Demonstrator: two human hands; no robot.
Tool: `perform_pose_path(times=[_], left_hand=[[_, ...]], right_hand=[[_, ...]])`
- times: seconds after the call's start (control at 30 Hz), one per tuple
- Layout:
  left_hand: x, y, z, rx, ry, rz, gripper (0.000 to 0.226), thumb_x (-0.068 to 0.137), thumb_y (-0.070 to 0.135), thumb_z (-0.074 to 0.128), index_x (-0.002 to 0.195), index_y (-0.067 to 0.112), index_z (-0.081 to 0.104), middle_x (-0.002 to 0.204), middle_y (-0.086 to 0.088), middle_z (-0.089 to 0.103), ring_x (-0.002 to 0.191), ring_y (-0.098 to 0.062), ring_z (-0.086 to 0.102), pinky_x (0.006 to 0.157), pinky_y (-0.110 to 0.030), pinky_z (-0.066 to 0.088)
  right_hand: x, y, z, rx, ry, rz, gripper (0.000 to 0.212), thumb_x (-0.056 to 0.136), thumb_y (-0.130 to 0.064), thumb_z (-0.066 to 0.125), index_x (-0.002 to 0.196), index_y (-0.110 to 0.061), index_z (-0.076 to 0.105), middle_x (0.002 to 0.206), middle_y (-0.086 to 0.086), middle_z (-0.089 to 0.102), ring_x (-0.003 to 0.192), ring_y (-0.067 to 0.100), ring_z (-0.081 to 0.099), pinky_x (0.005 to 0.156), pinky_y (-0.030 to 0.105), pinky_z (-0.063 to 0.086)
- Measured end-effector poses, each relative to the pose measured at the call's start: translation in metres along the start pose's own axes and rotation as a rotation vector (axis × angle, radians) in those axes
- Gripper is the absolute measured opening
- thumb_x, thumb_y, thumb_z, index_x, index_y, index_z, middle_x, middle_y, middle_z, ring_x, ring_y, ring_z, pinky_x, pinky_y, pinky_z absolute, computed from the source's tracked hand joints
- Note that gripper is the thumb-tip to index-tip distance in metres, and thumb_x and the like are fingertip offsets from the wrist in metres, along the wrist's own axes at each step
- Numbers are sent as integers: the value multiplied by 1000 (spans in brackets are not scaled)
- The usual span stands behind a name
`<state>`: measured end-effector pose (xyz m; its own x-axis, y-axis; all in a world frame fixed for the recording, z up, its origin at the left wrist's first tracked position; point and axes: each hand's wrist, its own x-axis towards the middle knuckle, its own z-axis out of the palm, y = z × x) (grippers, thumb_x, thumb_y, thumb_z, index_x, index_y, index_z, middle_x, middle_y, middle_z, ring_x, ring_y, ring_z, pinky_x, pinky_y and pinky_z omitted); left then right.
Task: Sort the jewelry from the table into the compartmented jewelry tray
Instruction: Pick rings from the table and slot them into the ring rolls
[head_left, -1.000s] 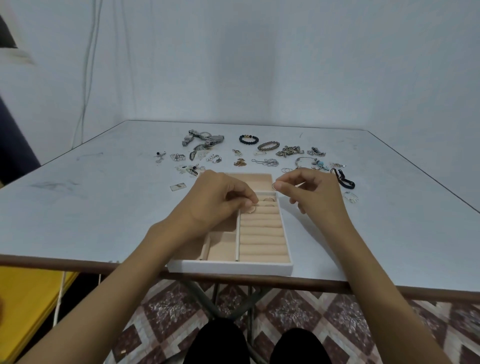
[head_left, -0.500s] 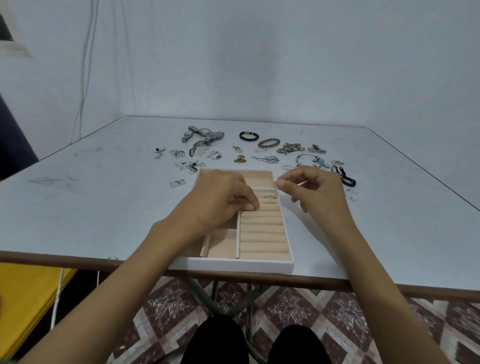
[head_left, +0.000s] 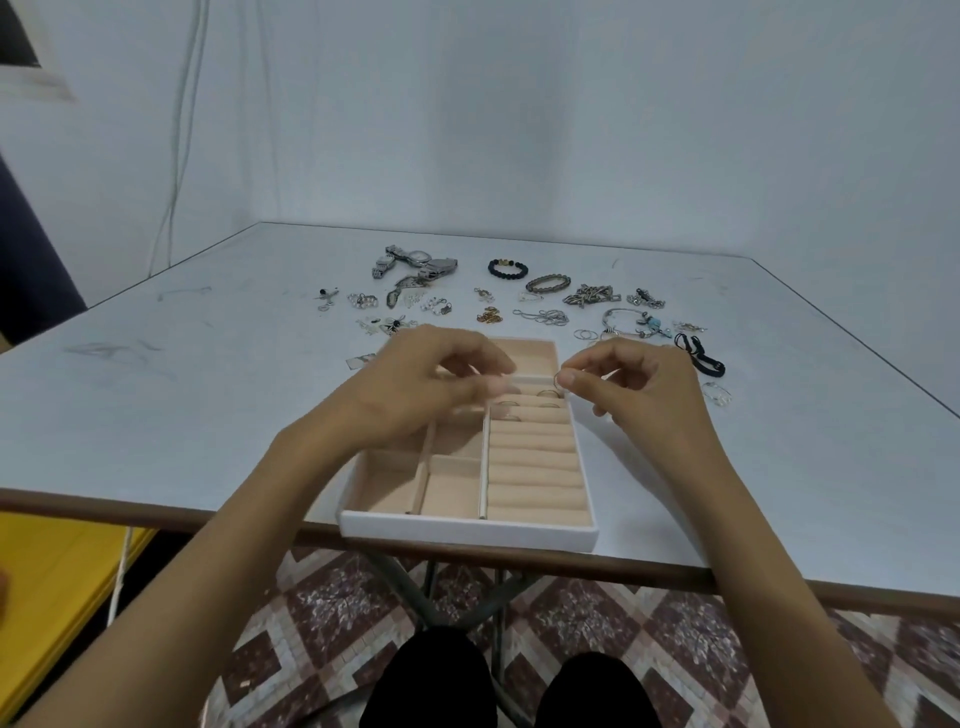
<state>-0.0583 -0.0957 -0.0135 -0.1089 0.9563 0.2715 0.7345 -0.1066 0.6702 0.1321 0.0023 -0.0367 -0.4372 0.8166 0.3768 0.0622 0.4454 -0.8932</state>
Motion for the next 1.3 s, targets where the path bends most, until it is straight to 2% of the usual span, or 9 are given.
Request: perform_pose_path(times=[0.1, 0.17, 0.23, 0.3, 0.47, 0.67, 0.93, 1.07, 1.3], left_hand=[[-24, -30, -13, -35, 262, -21, 15, 90, 29, 61, 103, 28, 68, 107, 15, 67, 98, 0, 61, 86, -23, 48], [-41, -53, -20, 38, 348, -74, 19, 92, 33, 55, 109, 31, 64, 117, 14, 63, 108, -3, 57, 93, -29, 45], [-53, -68, -22, 134, 326, -155, 24, 96, 30, 51, 119, 29, 58, 127, 9, 57, 117, -9, 51, 96, -27, 38], [-58, -72, -19, 230, 236, -200, 38, 96, 39, 46, 131, 24, 51, 138, 8, 49, 128, -12, 43, 99, -25, 32], [-56, -72, -13, 430, 56, -194, 79, 78, 65, 6, 143, 31, 37, 152, 11, 31, 141, -5, 24, 116, -31, 13], [-57, -70, -11, 459, 69, -203, 65, 85, 50, 13, 144, 30, 34, 153, 11, 28, 143, -5, 20, 115, -26, 8], [-58, -73, -10, 452, 89, -189, 65, 86, 50, 14, 144, 30, 35, 153, 13, 28, 142, -2, 20, 114, -24, 8], [-58, -74, -11, 457, 89, -179, 68, 85, 55, 11, 144, 31, 35, 153, 13, 28, 141, -2, 20, 113, -22, 7], [-57, -73, -10, 452, 95, -182, 66, 85, 54, 11, 143, 32, 34, 152, 15, 27, 128, 12, 13, 111, -19, 6]], right_hand=[[-1, 0, 0, -2, -40, -11, 7, 74, -8, 78, 76, -14, 74, 64, -4, 66, 54, 13, 49, 54, 14, 43], [-2, 1, 1, -14, -69, -13, 9, 72, -8, 79, 75, -16, 75, 63, -4, 66, 56, 15, 47, 56, 15, 42], [-3, 0, 2, -27, -98, -10, 10, 70, -8, 80, 74, -16, 75, 65, 1, 68, 58, 17, 46, 57, 15, 39], [-4, -1, 3, -59, -122, -11, 9, 70, -10, 80, 73, -17, 75, 70, 7, 70, 59, 17, 47, 57, 14, 39], [-6, -2, 2, -127, -113, -15, 11, 68, -14, 82, 69, -23, 75, 72, 1, 70, 60, 9, 47, 56, 8, 37], [-8, 2, 1, -185, -98, -63, 13, 68, -17, 83, 68, -27, 75, 75, -3, 69, 65, 9, 47, 59, 10, 36], [-10, 8, 5, -350, -84, -134, 13, 76, -19, 73, 71, -31, 74, 76, -12, 64, 62, 14, 49, 61, 27, 37], [-10, 7, 5, -380, -91, -154, 15, 78, -17, 72, 72, -30, 75, 76, -13, 63, 63, 13, 49, 60, 27, 37], [-11, 5, 6, -350, -103, -145, 13, 73, -15, 75, 70, -27, 76, 75, -15, 62, 60, 16, 48, 56, 26, 35]])
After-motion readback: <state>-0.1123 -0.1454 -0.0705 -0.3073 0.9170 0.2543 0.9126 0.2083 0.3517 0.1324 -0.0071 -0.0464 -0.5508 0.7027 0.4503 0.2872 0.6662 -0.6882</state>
